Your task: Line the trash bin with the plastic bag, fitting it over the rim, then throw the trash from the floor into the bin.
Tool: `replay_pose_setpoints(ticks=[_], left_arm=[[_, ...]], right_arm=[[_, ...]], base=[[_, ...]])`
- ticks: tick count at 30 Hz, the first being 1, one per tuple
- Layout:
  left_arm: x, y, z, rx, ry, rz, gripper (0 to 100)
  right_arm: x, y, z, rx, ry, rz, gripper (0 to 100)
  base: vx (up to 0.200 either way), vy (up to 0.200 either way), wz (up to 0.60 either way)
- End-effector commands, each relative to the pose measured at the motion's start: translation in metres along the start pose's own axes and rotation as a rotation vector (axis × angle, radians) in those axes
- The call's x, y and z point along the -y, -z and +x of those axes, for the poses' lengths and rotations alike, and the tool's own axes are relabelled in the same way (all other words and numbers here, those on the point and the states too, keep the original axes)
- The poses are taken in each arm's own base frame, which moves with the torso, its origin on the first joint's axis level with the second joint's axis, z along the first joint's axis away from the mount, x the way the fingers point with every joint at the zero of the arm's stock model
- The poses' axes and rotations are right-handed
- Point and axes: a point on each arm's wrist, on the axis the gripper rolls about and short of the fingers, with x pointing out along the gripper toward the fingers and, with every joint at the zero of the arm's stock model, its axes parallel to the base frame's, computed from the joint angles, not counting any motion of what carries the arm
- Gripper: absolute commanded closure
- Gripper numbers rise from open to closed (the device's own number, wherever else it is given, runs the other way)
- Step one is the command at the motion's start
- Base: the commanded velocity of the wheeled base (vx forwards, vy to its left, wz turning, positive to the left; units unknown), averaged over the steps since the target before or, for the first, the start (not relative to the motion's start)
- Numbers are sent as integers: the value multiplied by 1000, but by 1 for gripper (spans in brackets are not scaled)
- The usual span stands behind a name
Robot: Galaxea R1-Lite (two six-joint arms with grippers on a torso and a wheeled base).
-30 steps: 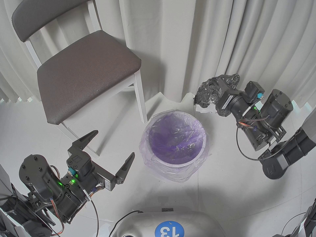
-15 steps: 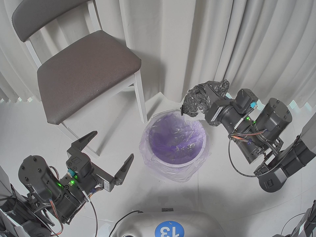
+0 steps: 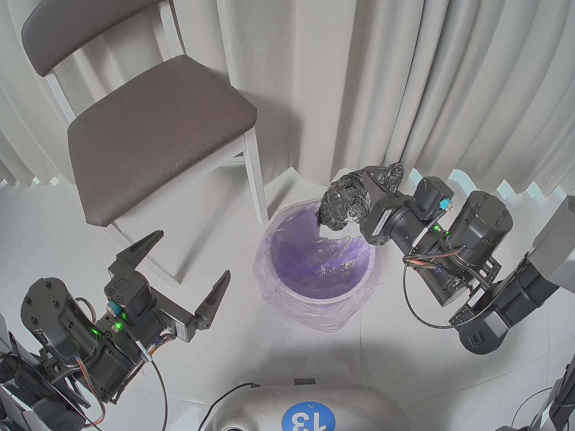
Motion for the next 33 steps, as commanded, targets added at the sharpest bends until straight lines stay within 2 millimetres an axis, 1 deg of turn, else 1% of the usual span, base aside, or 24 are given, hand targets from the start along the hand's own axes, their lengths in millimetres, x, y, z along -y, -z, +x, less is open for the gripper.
replay_pose_setpoints(ticks=[1, 5, 9, 14, 19, 22, 24, 28, 33], left_arm=[[2, 2, 2, -1, 5, -2, 0], [3, 2, 3, 1, 9, 2, 0], [2, -2, 2, 17, 5, 3, 0], [2, -1, 4, 15, 6, 5, 0], [3, -5, 0, 32, 9, 25, 0], [-1, -11, -6, 61, -1, 20, 0], [-3, -13, -7, 70, -5, 15, 0], [-1, -11, -5, 59, 0, 17, 0], [-1, -9, -5, 54, 2, 19, 0]], right_arm=[[-2, 4, -2, -14, -6, -4, 100], [-6, 9, 0, -24, -18, -4, 100], [-4, 19, 3, -43, -12, -7, 100], [-3, 22, 6, -46, -12, -4, 100], [-3, 30, 7, -62, -12, -7, 100], [-2, 38, 8, -73, -11, -10, 100], [-2, 38, 8, -64, -14, -8, 100], [-3, 40, 11, -55, -14, -4, 100], [-8, 35, 17, -25, -21, 32, 100]], base=[[0, 0, 0], [0, 0, 0], [0, 0, 0], [0, 0, 0], [0, 0, 0], [0, 0, 0], [0, 0, 0], [0, 0, 0], [0, 0, 0]])
